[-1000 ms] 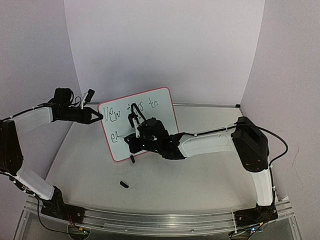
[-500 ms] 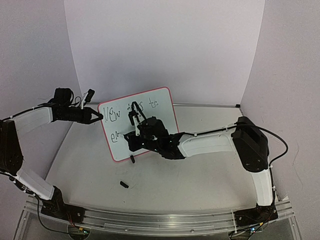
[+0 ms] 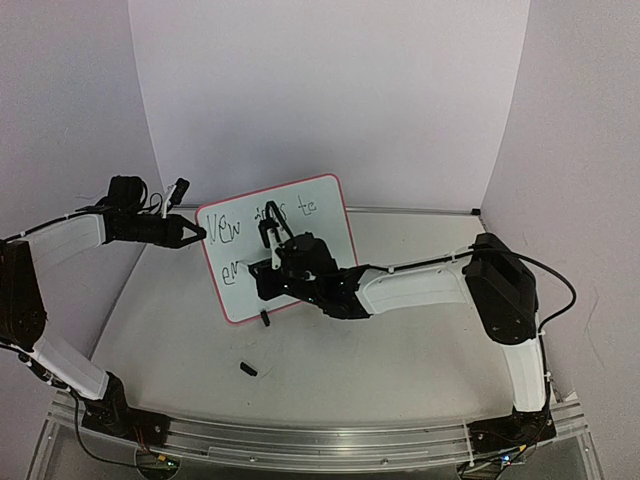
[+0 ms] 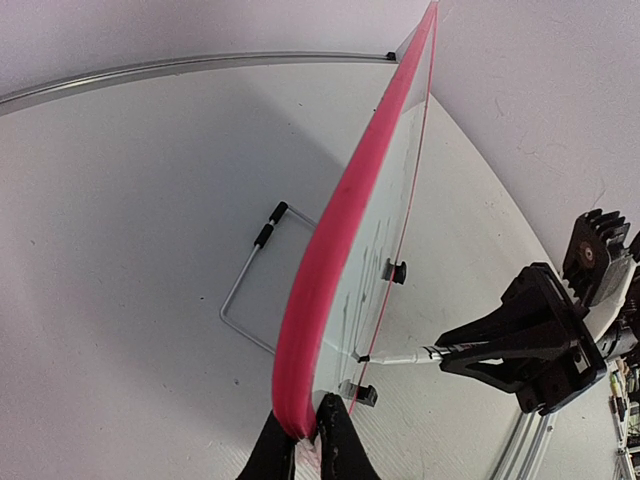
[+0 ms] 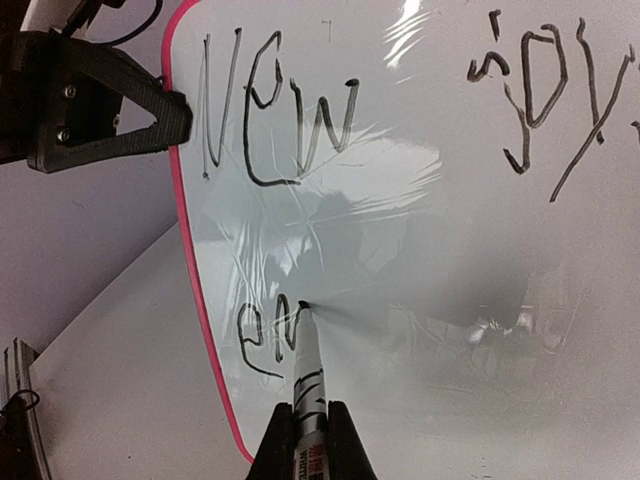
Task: Write a sentence on the whiteboard
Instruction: Write on the whiteboard with the whiteboard marker without the cap.
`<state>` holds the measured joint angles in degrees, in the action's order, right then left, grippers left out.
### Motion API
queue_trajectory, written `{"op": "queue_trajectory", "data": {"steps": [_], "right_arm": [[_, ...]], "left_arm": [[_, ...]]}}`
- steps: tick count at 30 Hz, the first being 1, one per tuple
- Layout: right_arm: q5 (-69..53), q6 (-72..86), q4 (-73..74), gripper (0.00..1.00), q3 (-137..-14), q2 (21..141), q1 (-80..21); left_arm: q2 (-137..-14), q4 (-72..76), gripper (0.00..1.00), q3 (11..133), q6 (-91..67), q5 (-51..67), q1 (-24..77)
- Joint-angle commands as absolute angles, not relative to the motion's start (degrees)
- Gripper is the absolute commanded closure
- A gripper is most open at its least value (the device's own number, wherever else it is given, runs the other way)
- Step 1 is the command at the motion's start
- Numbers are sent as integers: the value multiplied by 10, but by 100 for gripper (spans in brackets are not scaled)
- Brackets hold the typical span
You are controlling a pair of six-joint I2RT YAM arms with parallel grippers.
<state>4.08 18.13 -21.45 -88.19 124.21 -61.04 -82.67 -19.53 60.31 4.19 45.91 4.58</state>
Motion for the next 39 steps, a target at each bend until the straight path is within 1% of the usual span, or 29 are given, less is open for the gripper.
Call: {"op": "queue_trajectory", "data": {"steps": [1,23,39], "right_arm": [[96,184,-229,100,-870,1214,-594],[66,213,-225,100,-812,1210,-594],[42,217,-221,100,-801,1206,-595]], "left_arm": [[-839,-224,100,612,52,407,54],[-842,-224,100,613,52,407,55],[-840,-225,100,613,53,406,56]]}}
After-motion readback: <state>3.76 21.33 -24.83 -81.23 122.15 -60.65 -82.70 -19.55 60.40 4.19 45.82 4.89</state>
